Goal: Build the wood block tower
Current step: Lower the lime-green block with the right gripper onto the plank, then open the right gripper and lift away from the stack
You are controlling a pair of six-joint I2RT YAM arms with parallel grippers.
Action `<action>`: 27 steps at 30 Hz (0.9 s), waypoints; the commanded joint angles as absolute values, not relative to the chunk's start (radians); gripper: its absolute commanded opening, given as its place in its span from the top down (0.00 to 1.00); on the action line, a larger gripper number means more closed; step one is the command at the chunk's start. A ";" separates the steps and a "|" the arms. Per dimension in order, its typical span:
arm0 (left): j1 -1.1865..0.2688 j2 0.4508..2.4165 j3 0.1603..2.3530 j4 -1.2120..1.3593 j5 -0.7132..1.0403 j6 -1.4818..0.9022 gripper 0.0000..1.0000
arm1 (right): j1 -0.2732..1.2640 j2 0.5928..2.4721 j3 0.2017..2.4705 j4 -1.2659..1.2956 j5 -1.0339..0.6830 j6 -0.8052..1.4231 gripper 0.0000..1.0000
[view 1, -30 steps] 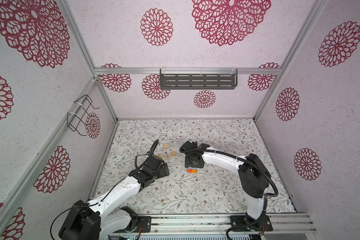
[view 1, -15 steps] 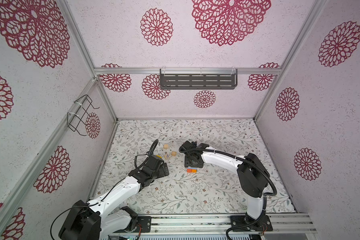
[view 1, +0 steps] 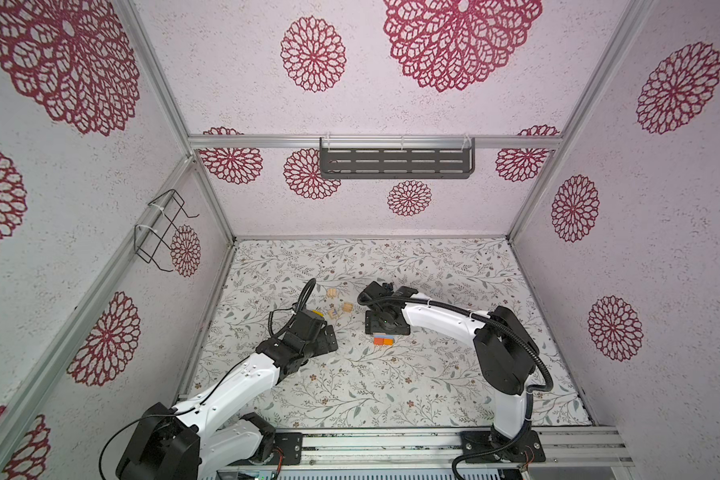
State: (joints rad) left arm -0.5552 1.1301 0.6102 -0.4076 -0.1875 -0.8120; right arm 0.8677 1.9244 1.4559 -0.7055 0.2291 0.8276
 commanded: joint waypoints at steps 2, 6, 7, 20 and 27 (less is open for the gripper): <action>-0.546 1.122 0.634 -0.429 -0.193 -0.808 0.03 | 0.869 1.885 1.475 -0.727 0.262 0.813 0.01; -0.540 1.120 0.663 -0.474 -0.220 -0.805 0.03 | 0.870 1.822 1.457 -0.722 0.293 0.791 0.01; -0.534 1.120 0.674 -0.488 -0.224 -0.803 0.03 | 0.871 1.796 1.449 -0.721 0.308 0.781 0.01; -0.450 1.261 0.851 -0.596 -0.181 -0.756 0.13 | 0.770 1.382 1.151 -0.487 0.299 0.559 0.04; -0.448 1.411 1.001 -0.651 -0.220 -0.746 0.36 | 0.600 1.285 1.019 -0.385 0.138 0.487 0.11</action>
